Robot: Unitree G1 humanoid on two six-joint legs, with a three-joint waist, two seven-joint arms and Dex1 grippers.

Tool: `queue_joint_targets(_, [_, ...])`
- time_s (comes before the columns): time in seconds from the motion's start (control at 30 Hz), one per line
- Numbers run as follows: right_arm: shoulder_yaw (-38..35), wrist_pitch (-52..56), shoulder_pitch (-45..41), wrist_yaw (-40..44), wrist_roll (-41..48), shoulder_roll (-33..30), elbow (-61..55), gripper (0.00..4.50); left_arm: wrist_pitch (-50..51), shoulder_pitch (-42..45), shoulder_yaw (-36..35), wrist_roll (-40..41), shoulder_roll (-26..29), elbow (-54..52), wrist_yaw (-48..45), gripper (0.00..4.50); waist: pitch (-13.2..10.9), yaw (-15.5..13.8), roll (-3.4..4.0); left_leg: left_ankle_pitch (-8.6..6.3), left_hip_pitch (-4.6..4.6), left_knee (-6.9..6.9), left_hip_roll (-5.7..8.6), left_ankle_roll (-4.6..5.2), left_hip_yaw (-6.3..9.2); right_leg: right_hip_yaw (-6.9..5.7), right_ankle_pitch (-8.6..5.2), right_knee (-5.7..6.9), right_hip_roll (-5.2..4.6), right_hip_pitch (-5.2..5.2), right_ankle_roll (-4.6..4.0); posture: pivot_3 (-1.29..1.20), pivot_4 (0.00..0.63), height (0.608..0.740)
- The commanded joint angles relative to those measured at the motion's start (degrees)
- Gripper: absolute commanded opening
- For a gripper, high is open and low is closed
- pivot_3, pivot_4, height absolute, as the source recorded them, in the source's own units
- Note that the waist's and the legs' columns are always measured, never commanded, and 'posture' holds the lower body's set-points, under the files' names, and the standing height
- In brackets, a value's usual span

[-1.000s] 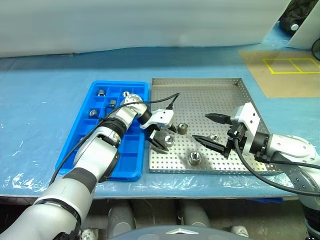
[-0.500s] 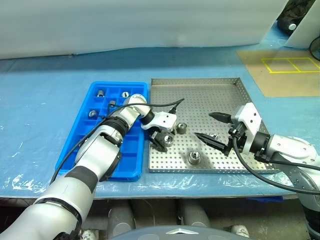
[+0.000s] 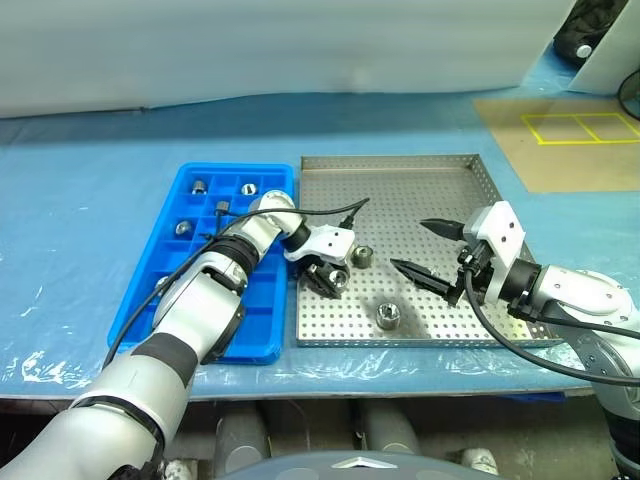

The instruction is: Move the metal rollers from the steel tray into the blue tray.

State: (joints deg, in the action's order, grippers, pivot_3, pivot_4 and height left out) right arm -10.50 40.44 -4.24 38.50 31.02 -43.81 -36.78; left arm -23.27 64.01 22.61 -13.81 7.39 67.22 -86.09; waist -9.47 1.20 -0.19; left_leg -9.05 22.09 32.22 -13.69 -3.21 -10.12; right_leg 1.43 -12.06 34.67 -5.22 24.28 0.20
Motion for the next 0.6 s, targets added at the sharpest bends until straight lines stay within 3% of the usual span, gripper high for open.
queue_joint_targets(0.03, [-0.27, -1.41, -0.67, -0.26, -0.32, 0.08, -0.45, 4.5, 0.28, 0.0, -0.83, 0.01, 0.43, 0.76, 2.12, 1.72, 0.0, -0.03, 0.0, 0.0, 0.0, -0.01, 0.0, 0.0, 0.0, 0.0, -0.01, 0.0, 0.0, 0.0, 0.01, -0.52, 0.15, 0.74])
queue_joint_targets(0.4, [3.44, -4.02, -4.98, 2.19, -1.55, 0.3, 4.48, 4.5, 8.23, 6.22, -11.35, 9.15, 4.43, -2.24, 1.44, 1.72, -0.05, -0.39, -0.06, -0.01, 0.14, -0.04, 0.01, 0.01, 0.0, 0.0, -0.01, -0.02, 0.0, 0.12, 0.02, -0.41, 0.15, 0.74])
queue_joint_targets(0.53, [5.84, -5.77, -8.16, 4.13, -2.35, 0.56, 7.85, 4.5, 13.44, 9.71, -16.14, 13.17, 7.96, -3.77, 2.06, 1.72, -0.14, -0.61, -0.13, 0.0, 0.18, -0.07, 0.01, 0.0, 0.0, -0.03, -0.01, -0.01, -0.01, 0.16, 0.01, -0.36, 0.15, 0.74])
queue_joint_targets(0.6, [8.34, -7.1, -11.34, 6.06, -3.1, 1.11, 10.75, 4.5, 17.93, 12.85, -19.79, 15.55, 12.74, -3.26, 3.18, 1.72, -0.21, -0.56, -0.19, -0.01, 0.18, -0.08, 0.02, 0.01, 0.0, -0.02, -0.01, -0.03, -0.01, 0.15, 0.01, -0.29, 0.15, 0.74])
